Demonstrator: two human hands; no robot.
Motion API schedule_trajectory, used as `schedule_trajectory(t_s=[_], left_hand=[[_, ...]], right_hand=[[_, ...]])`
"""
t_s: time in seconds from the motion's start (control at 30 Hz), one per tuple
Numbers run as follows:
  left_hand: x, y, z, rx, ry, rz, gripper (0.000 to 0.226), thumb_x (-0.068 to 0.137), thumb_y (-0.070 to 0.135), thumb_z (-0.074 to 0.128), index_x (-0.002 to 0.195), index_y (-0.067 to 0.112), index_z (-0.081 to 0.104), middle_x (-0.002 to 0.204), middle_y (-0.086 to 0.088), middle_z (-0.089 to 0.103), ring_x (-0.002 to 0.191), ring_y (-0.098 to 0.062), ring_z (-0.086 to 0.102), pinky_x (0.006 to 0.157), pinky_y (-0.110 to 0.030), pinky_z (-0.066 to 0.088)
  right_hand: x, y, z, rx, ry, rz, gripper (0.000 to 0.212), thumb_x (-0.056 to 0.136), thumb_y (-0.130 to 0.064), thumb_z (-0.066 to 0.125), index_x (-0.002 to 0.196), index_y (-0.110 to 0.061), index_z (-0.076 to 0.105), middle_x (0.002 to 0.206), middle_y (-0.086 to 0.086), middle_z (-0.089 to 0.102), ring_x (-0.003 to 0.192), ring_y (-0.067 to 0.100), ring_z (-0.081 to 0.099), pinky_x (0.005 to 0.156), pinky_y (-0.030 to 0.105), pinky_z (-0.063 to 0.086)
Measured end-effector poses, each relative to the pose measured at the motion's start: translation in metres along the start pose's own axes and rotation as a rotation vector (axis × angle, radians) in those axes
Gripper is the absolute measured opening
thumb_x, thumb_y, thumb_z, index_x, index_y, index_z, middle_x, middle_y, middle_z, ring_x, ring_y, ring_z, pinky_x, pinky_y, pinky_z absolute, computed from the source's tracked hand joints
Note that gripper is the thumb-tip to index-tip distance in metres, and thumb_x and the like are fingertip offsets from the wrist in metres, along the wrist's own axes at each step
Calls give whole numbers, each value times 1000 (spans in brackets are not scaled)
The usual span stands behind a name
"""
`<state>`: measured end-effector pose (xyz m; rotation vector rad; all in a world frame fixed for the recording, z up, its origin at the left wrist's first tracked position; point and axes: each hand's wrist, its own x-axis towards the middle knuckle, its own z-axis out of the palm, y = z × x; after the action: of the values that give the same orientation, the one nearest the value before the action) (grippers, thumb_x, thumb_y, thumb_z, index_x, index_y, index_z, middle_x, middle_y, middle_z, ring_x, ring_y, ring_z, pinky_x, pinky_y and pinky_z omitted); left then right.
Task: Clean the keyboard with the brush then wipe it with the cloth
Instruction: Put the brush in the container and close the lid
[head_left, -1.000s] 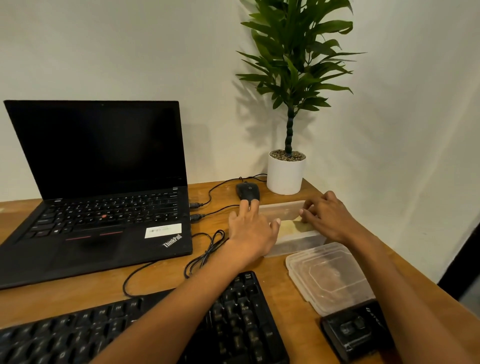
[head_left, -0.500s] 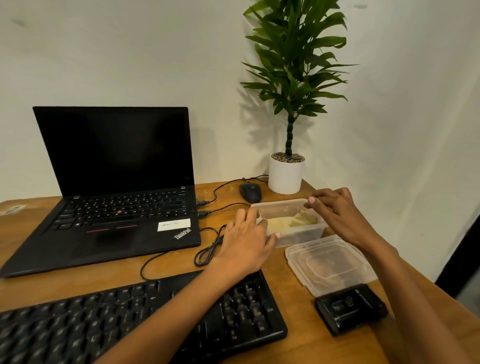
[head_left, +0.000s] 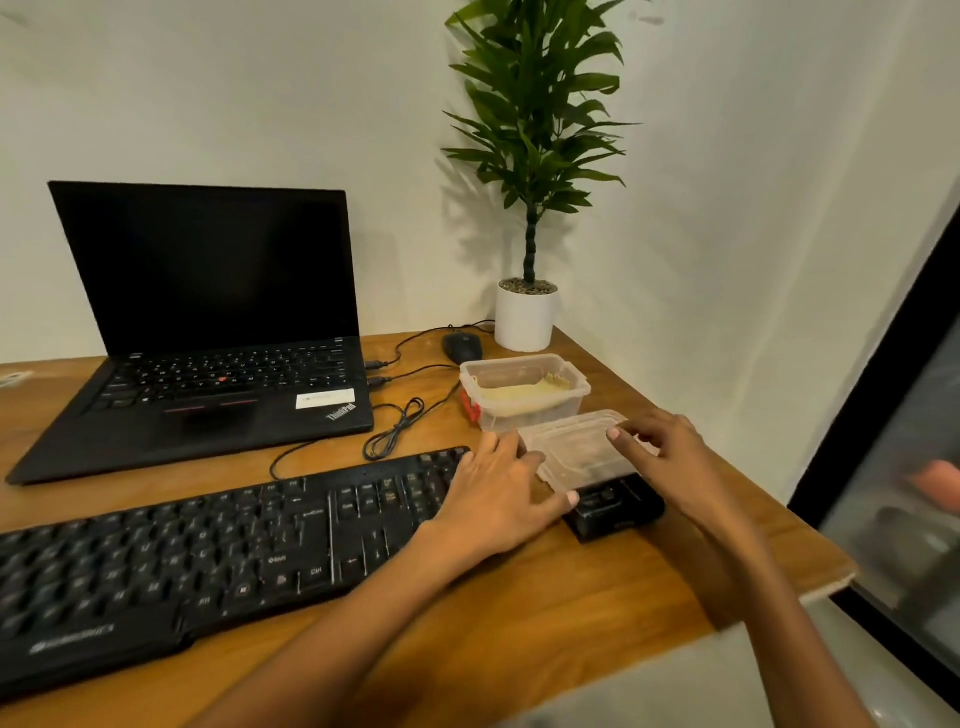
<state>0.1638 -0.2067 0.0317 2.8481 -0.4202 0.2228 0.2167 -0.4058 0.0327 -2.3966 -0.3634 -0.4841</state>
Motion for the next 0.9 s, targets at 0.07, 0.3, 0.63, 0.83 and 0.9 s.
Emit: schedule_trajectory(t_s=[0.07, 0.3, 0.63, 0.83, 0.9], left_hand=[[-4, 5, 3, -7, -14, 2, 69, 84, 65, 37, 136, 20, 41, 128, -2, 39, 119, -19, 29, 97, -37, 31], [-12, 16, 9, -4, -48, 4, 76, 79, 71, 41, 137, 22, 39, 128, -2, 40, 116, -19, 30, 94, -38, 30], [-13, 22, 17, -20, 7, 8, 70, 77, 63, 54, 134, 23, 43, 119, -1, 44, 111, -18, 33, 90, -34, 31], [-9, 25, 16, -54, 21, -2, 64, 76, 59, 58, 129, 23, 50, 114, -1, 51, 107, -18, 38, 86, -33, 32], [-8, 25, 16, -73, 29, -12, 62, 75, 57, 60, 126, 23, 53, 114, -1, 54, 106, -18, 40, 87, -32, 33]], right_hand=[[-12, 1, -1, 16, 0, 13, 31, 87, -38, 55, 104, -15, 66, 103, -6, 58, 102, 16, 50, 84, 36, 46], [-36, 5, -1, 82, 8, 75, 25, 86, -34, 59, 102, -16, 66, 106, 0, 60, 92, 12, 56, 74, 24, 48], [-45, 12, 0, 120, -7, 103, 32, 83, -29, 64, 111, -15, 63, 109, 1, 63, 91, 11, 59, 75, 27, 53], [-43, 10, 1, 139, 3, 106, 30, 83, -27, 64, 110, -14, 63, 110, 3, 63, 91, 11, 58, 72, 23, 51], [-41, 9, 0, 143, -2, 109, 30, 84, -26, 64, 111, -14, 63, 111, 2, 63, 90, 9, 56, 67, 15, 47]])
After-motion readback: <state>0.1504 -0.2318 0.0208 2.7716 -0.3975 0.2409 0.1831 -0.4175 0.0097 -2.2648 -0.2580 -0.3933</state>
